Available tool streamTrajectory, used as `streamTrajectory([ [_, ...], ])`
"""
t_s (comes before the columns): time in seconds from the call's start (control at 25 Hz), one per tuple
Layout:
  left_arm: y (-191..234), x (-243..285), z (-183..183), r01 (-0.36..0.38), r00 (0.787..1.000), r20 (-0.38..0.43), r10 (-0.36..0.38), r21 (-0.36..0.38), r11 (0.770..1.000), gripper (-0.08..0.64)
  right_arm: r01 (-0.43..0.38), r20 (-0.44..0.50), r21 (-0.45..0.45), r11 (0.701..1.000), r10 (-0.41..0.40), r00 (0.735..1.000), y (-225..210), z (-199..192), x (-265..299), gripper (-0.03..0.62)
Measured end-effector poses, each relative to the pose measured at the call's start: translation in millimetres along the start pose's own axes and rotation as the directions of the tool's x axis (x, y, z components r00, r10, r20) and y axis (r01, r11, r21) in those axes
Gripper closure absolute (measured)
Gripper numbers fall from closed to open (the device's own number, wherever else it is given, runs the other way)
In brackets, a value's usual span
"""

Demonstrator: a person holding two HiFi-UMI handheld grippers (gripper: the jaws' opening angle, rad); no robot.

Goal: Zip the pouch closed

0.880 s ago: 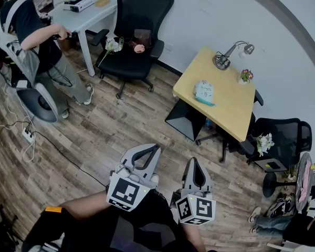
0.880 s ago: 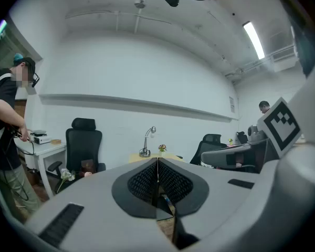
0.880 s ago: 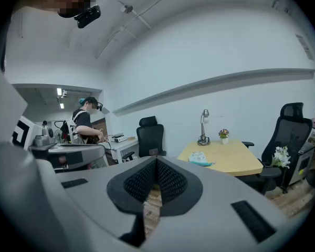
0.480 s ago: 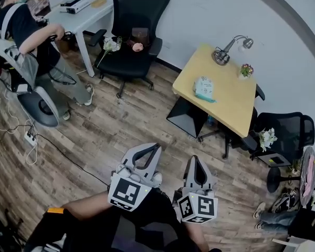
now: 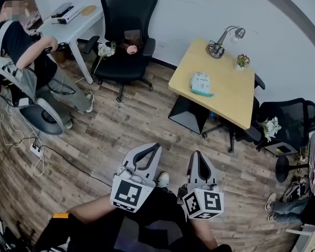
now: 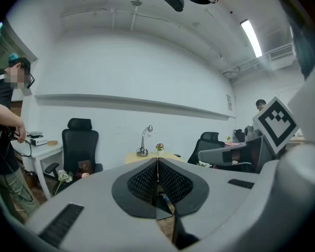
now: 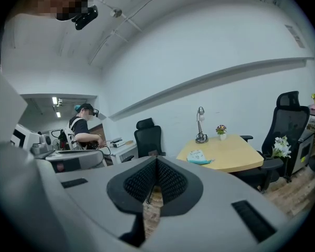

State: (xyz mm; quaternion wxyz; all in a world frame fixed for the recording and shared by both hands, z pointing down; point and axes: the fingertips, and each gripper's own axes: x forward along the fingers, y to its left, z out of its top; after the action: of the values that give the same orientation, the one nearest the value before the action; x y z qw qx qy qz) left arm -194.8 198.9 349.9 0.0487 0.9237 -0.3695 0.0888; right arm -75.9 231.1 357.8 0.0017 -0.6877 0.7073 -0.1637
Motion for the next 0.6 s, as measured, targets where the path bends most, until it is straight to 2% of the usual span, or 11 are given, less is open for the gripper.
streamTrajectory([
  [0.24,-6.2,11.1,2.4,0.001,1.000,-0.015,-0.001,0.013,1.000,0.549,0.010,0.012,0.019,1.000,-0.011,1.000,-15.8,4.7,3.0,0.577],
  [0.6,-22.5,37.4,14.8,-0.013,1.000,0.005,0.013,0.064,0.998,0.549,-0.004,0.034,-0.009,1.000,0.004,0.999,-44.0,14.9,8.6,0.577],
])
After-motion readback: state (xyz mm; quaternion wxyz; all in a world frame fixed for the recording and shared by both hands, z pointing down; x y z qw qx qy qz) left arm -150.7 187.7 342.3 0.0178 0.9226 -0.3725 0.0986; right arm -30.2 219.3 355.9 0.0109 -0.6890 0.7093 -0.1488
